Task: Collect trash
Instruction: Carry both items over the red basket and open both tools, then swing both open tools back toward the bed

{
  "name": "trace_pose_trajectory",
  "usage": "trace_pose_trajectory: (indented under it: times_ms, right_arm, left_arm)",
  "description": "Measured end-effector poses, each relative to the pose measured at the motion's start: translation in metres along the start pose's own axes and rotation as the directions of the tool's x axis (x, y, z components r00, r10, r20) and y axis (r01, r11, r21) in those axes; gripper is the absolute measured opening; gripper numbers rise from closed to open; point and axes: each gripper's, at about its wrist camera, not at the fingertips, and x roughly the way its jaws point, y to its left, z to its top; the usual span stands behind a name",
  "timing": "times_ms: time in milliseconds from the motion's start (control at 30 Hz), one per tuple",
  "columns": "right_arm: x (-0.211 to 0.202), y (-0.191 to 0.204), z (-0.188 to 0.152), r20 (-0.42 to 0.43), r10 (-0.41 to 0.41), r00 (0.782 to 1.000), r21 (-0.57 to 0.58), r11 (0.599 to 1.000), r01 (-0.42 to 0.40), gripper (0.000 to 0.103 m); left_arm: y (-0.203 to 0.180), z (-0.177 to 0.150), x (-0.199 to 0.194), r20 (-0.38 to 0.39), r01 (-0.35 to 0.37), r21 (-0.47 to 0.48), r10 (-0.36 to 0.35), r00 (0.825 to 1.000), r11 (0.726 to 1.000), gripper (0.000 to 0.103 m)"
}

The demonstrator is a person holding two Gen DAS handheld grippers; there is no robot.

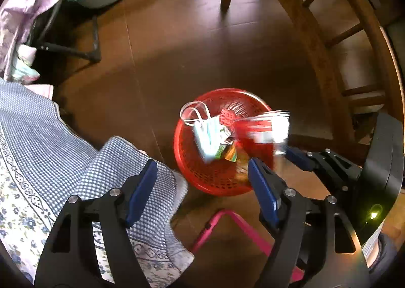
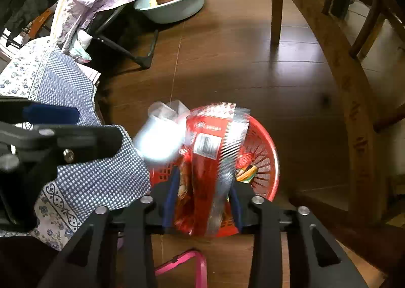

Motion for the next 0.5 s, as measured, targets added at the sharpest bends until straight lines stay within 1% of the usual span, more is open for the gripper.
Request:
trace_pose_trajectory:
  times_ms: [67,167,267,367,400,500]
  right_arm:
    - [-0.002,0.001,0.001,0.002,-0.005,1.000,-0.003,1.000,0.005,0.038]
    - [-0.008,0.001,0.002,0.006,-0.010,1.000,-0.008,1.000,0.010,0.040]
    - [-0.015,0.005,0.004,0.018,-0.016,1.000,-0.015,1.000,0.016,0.046]
    - [-0.026,0.012,0.008,0.037,-0.023,0.999,-0.031,0.999,0.024,0.050]
    - [-0.029,0.013,0.009,0.043,-0.026,0.999,-0.035,0.999,0.028,0.054]
    - [-0.043,0.023,0.015,0.073,-0.038,0.997,-0.048,0.998,0.041,0.061]
  left_arm:
    - [0.002,-0.001,-0.002,0.000,0.013,-0.012,-0.013,1.000,1.000,0.072]
    - [0.004,-0.002,-0.009,0.014,0.013,-0.023,-0.013,1.000,1.000,0.072]
    - [0.008,-0.002,-0.019,0.040,0.031,-0.050,-0.029,0.999,0.998,0.072]
    - [0.016,-0.005,-0.028,0.064,0.036,-0.073,-0.031,0.997,0.997,0.072]
    - [0.018,-0.006,-0.030,0.071,0.036,-0.078,-0.031,0.997,0.996,0.072]
    - [0.025,-0.008,-0.042,0.103,0.033,-0.101,-0.022,0.994,0.994,0.072]
